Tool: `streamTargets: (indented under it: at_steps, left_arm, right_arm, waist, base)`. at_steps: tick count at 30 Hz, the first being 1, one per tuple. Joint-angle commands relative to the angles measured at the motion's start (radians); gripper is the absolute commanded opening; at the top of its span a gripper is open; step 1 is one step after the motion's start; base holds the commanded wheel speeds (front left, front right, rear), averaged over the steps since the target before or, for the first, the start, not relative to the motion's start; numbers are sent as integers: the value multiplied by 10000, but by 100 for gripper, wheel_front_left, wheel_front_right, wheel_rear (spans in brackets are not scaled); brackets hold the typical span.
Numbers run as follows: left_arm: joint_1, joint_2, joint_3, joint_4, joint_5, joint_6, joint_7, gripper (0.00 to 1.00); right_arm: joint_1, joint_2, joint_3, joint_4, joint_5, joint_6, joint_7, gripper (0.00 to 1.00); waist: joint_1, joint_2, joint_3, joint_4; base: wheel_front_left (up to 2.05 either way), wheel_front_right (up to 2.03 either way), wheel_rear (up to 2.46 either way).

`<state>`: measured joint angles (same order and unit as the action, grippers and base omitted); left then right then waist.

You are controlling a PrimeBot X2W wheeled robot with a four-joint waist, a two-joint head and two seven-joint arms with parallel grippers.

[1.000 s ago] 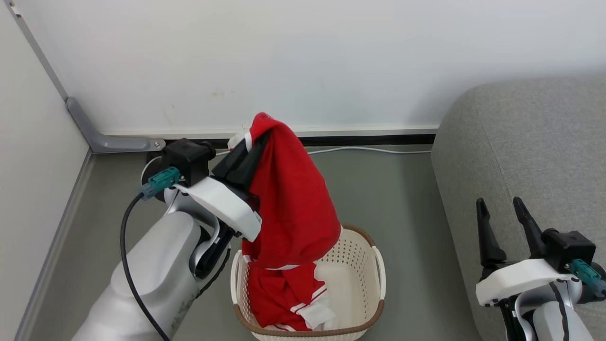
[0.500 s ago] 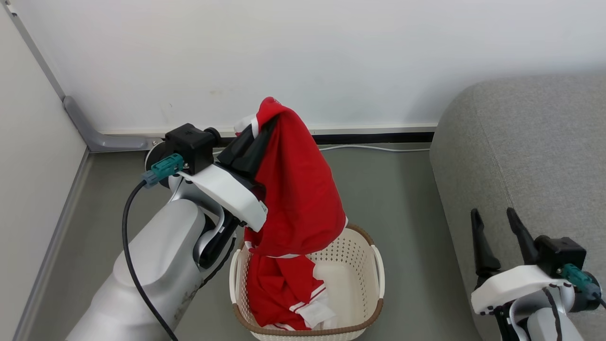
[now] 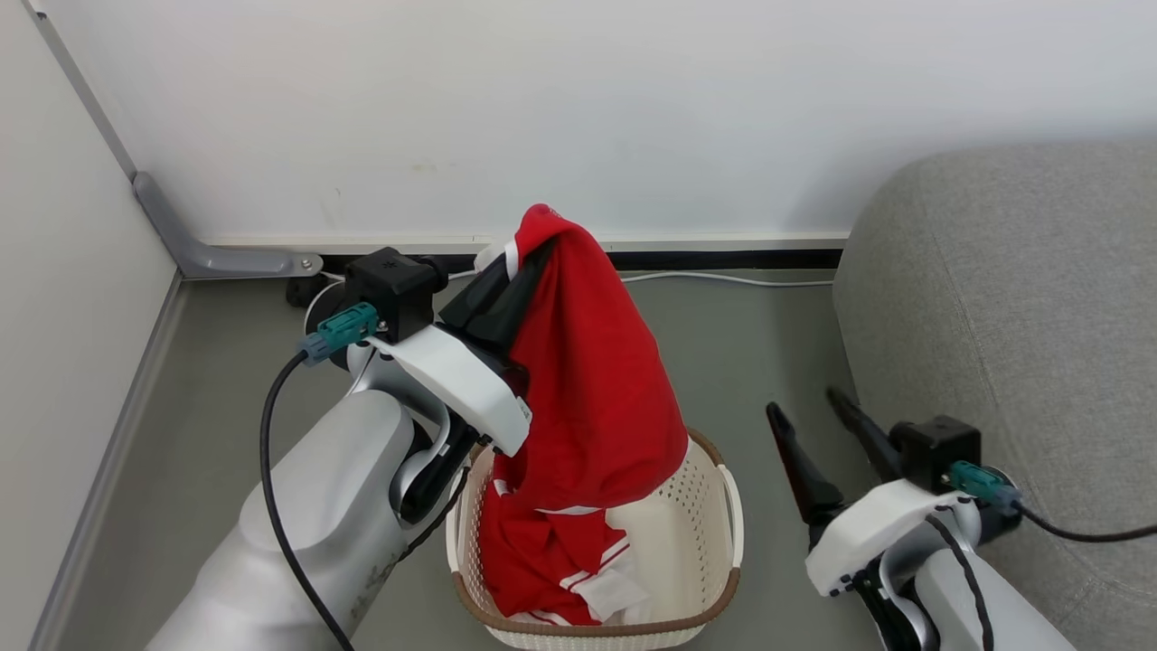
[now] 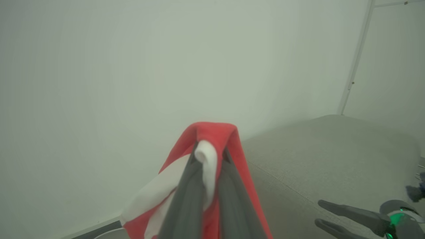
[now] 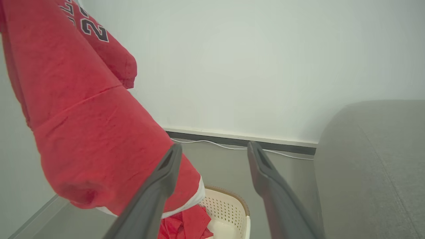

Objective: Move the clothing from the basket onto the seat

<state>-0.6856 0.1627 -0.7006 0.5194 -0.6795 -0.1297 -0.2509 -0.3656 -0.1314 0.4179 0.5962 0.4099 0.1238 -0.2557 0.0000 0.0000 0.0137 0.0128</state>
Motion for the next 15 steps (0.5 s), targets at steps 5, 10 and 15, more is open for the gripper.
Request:
streamTargets:
  at_steps: [5, 10, 15]
  left_arm:
    - [-712, 115, 203, -136, -110, -10, -72, 0]
    - [-784, 49, 66, -81, -169, -10, -80, 0]
    - [-811, -27, -28, -57, -267, -10, -89, 0]
  right_arm:
    - [-1124, -435, 1997, -68, 921, 69, -61, 100]
    - [-1954, -707, 3610, -154, 1855, 69, -61, 100]
    - [-2633, -820, 4869, -331, 2649, 69, -61, 100]
  waist:
    - [0, 0, 77, 115]
    - [0, 0, 138, 221]
    - [0, 0, 198, 290]
  base:
    - [0, 0, 0]
    - [0, 0, 0]
    - [0, 0, 0]
